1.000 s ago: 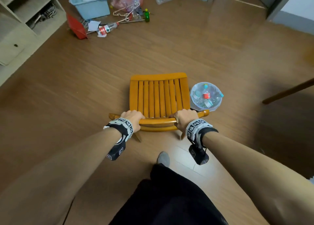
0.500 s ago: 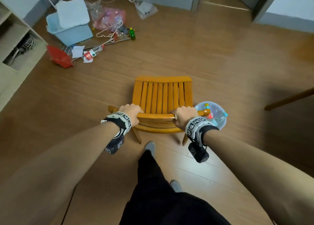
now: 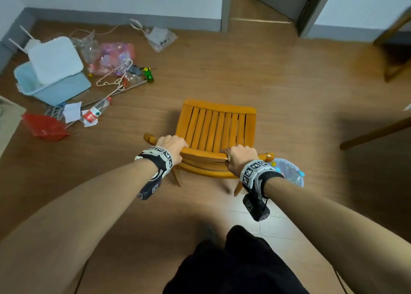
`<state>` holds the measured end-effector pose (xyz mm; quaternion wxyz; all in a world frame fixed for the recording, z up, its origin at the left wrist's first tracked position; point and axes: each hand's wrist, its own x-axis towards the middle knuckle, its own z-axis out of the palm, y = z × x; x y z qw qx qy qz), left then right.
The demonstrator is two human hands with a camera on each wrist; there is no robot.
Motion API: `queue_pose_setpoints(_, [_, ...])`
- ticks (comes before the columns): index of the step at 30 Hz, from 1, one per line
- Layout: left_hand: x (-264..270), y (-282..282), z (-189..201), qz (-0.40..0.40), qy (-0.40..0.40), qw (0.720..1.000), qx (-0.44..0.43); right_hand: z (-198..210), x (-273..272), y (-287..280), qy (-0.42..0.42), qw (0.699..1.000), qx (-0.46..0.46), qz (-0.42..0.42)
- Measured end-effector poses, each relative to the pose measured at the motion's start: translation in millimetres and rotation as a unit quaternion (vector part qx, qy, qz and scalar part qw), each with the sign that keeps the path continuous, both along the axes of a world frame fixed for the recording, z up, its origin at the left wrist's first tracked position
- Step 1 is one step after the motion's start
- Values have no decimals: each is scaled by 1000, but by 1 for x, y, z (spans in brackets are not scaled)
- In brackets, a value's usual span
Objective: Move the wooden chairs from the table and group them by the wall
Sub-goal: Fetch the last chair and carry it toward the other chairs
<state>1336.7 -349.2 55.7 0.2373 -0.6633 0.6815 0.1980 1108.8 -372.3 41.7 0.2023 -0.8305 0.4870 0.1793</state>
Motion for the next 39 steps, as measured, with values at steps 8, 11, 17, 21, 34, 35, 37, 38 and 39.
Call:
queue_pose_setpoints(8, [-4, -136, -21, -81, -19, 996, 38, -24, -1, -111, 11, 995, 44, -89])
queue_pose_setpoints(11, [-13, -193, -29, -100, -25, 994, 46, -30, -8, -159, 12, 992, 55, -110])
queue_pose_setpoints(17, [-31, -319, -21, -149, -24, 987, 53, -23, -26, -260, 7, 984, 67, -164])
queue_pose_setpoints(21, [-49, -402, -17, -188, -16, 981, 47, -18, -44, -331, 2, 977, 82, -199])
queue_pose_setpoints(34, [-156, -665, -35, -378, 32, 924, 53, -34, -132, -528, 34, 931, 55, -360])
queue_pose_setpoints(35, [-169, -680, -34, -386, 33, 920, 55, -34, -143, -539, 34, 926, 52, -373])
queue_pose_setpoints(37, [-196, -712, -33, -409, 31, 910, 57, -33, -164, -563, 37, 918, 49, -391])
queue_pose_setpoints(38, [-209, -727, -32, -419, 30, 906, 57, -32, -175, -575, 36, 915, 47, -398])
queue_pose_setpoints(39, [-224, -743, -32, -430, 26, 901, 56, -33, -189, -587, 35, 912, 46, -406])
